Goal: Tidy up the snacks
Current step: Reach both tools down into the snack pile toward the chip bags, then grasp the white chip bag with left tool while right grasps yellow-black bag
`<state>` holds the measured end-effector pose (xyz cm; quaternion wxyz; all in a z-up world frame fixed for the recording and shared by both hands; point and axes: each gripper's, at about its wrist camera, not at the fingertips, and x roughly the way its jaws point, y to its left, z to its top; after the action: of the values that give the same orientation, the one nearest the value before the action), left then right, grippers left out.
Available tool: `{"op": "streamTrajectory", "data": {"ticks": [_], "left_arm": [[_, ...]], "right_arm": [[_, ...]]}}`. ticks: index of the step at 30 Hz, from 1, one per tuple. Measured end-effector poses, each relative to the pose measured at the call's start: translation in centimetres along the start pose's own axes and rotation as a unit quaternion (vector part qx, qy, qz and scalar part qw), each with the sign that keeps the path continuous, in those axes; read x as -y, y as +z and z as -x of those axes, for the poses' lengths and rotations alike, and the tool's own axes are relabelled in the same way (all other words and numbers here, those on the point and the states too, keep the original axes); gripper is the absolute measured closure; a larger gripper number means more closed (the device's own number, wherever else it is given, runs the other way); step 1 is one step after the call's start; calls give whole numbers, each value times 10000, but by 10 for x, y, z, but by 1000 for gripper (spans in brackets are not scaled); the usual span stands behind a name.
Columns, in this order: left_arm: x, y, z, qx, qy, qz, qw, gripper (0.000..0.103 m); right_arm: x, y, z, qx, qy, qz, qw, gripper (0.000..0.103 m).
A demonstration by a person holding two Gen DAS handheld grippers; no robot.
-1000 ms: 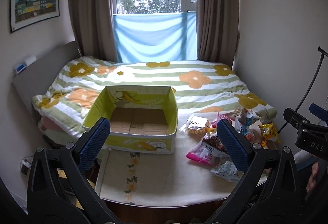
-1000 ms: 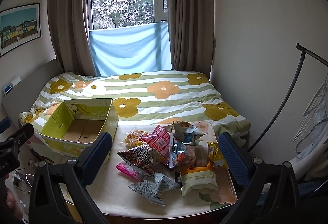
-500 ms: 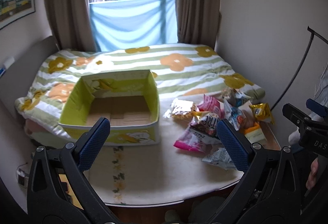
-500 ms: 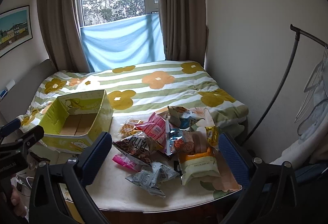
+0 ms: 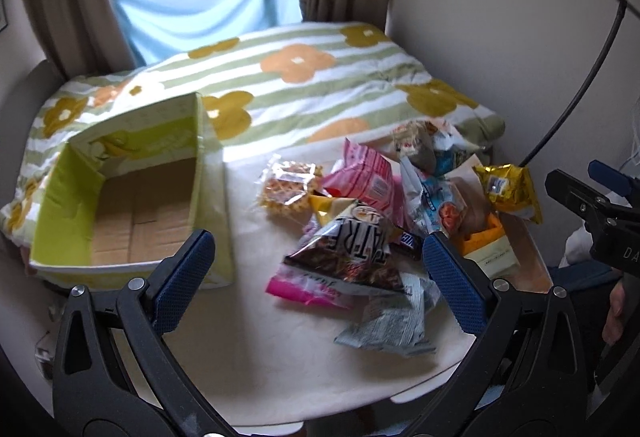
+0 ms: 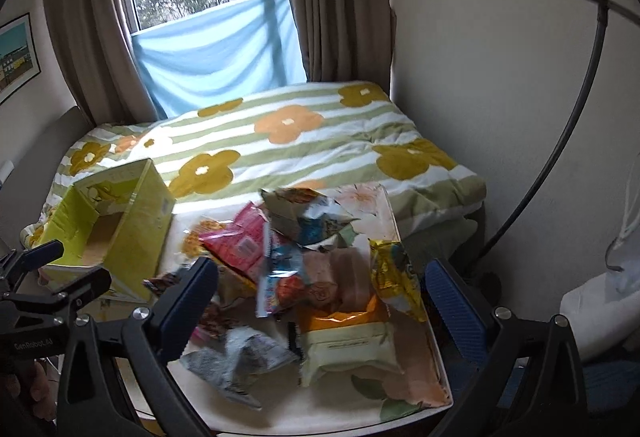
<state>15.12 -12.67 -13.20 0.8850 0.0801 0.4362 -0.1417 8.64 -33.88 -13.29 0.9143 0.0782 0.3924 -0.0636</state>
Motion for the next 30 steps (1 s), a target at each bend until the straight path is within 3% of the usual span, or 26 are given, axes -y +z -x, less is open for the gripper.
{"op": "streamTrajectory", "data": {"ticks": [7,15,25,30], "left_arm": [[39,5,-75,-688,256,-379,9966,0],[44,-6,-127,-1296,637,-397,9887,0],[42,-11,-156,-1664,701,-449,9825,1],[42,-14,-162,-1764,681,-419,9811,10]], "right_arm": [[41,-2,-62,-579,24,56,9983,0],[60,-14,-107,-1086,69,287,9936,0],[63,-21,-140,-1364,173,459,9894,1],[66,-20,-148,-1410,201,472,9887,4]]}}
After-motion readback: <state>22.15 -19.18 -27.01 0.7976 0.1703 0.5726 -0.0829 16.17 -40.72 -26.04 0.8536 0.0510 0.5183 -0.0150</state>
